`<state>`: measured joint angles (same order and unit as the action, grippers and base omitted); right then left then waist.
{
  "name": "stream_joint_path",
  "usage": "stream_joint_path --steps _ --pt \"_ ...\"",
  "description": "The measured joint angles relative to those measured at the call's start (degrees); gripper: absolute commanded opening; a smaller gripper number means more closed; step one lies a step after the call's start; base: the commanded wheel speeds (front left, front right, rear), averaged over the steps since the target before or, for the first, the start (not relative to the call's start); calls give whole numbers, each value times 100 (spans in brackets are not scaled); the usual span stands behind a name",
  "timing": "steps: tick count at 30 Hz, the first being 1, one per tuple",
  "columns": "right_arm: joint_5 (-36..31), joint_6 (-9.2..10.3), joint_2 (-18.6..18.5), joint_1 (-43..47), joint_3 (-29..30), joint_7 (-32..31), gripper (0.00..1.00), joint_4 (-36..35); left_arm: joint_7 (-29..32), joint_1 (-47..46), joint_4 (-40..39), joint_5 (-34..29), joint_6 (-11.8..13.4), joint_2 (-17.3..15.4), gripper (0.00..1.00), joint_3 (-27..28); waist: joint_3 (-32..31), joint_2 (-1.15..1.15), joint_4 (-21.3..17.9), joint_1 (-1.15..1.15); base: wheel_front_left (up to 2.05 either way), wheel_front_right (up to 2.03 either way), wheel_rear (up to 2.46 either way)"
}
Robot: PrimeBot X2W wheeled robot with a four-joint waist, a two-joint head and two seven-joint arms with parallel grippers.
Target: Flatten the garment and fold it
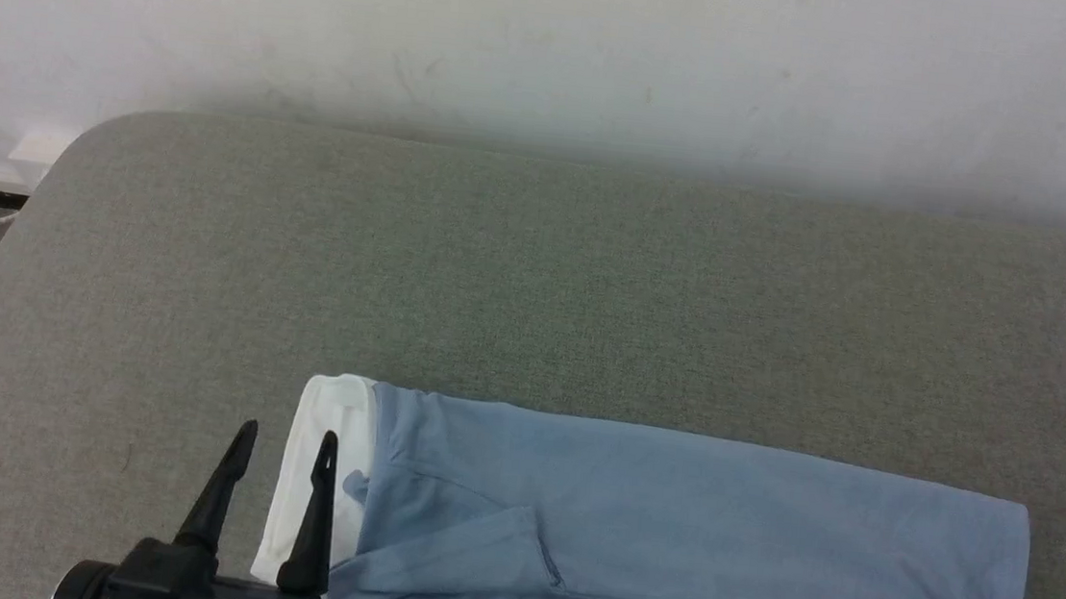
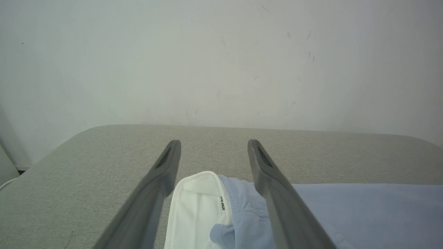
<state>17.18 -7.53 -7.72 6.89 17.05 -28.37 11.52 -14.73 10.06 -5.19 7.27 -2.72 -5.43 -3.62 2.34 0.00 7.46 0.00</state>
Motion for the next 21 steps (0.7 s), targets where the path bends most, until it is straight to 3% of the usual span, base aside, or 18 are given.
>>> stream_joint_path --steps 7,8,9,10,17,21 --pt "256 9 -132 -70 -216 -76 100 164 0 -128 32 -89 -122 140 100 92 200 0 124 -1 0 0 0" --pt "257 9 -153 -80 -237 -76 64 190 0 -134 34 -105 -127 148 100 107 217 0 135 -1 0 0 0" --pt "258 9 -174 -95 -255 -70 20 214 0 -135 38 -125 -130 156 100 121 227 0 146 -1 0 0 0" --pt "265 9 -193 -109 -276 -59 0 237 0 -135 49 -127 -134 162 100 133 230 0 153 0 0 0 0" --pt "298 -10 -231 -209 -372 250 0 400 0 -131 118 -134 -177 196 100 210 78 0 100 0 0 0 0" --pt "190 -11 -399 -254 -131 396 0 423 0 -127 130 -134 -186 211 100 225 -23 0 33 0 0 0 0"
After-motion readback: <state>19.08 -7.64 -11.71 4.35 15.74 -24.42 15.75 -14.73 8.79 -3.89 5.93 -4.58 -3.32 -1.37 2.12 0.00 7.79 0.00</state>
